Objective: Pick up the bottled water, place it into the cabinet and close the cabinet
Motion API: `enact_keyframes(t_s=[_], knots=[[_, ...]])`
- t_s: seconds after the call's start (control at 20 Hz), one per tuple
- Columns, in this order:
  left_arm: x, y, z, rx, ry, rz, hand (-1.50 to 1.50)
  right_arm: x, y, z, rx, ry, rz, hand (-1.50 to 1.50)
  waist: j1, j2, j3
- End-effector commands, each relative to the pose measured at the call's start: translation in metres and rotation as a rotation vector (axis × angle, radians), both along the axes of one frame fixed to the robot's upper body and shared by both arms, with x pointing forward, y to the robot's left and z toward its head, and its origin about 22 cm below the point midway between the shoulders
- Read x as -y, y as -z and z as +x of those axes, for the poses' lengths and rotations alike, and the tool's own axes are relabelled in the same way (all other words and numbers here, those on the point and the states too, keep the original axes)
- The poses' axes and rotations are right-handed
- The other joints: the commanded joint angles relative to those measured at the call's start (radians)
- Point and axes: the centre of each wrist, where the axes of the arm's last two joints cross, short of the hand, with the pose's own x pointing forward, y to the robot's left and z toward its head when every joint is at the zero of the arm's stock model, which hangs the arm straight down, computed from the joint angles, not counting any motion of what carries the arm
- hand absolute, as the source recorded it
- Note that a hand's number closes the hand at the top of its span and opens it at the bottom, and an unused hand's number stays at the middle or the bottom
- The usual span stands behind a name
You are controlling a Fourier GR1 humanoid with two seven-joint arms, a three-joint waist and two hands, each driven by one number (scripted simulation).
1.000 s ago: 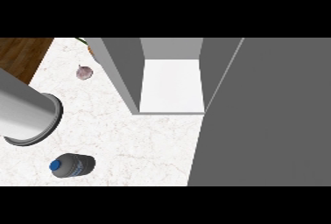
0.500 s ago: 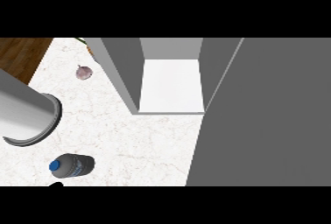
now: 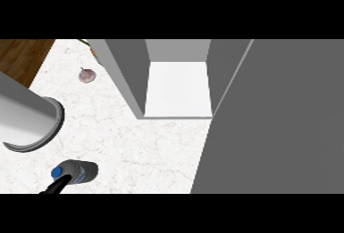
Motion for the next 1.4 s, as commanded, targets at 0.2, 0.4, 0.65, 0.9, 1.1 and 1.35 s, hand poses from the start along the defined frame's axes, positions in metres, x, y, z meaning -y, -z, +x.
enact_keyframes(t_s=[0.2, 0.4, 0.65, 0.9, 1.1, 1.35], knots=[[-0.021, 0.046, 0.003, -0.044, 0.033, -0.028, -1.5, 0.01, -0.016, -0.016, 0.066, 0.075, -0.051, -1.5, 0.002, 0.0, 0.0], [-0.019, 0.081, 0.012, -0.042, 0.031, -0.03, -1.5, 0.013, -0.015, -0.02, 0.079, 0.07, -0.052, -1.5, -0.005, 0.0, 0.0], [-0.001, 0.098, 0.021, -0.069, 0.071, -0.057, -1.5, 0.006, 0.0, -0.019, 0.091, 0.055, -0.053, -1.5, -0.006, 0.001, 0.001], [0.002, 0.112, 0.028, -0.041, 0.058, -0.03, -1.5, 0.012, -0.021, -0.022, 0.075, 0.067, -0.038, -1.5, 0.0, 0.003, 0.001], [0.006, 0.132, 0.037, -0.054, 0.062, -0.037, -1.5, 0.012, -0.018, -0.024, 0.073, 0.073, -0.055, -1.5, -0.002, 0.003, 0.001], [0.0, 0.157, 0.039, -0.059, 0.05, -0.057, -1.5, 0.013, -0.027, -0.034, 0.068, 0.055, -0.036, -1.5, -0.006, 0.002, 0.0]])
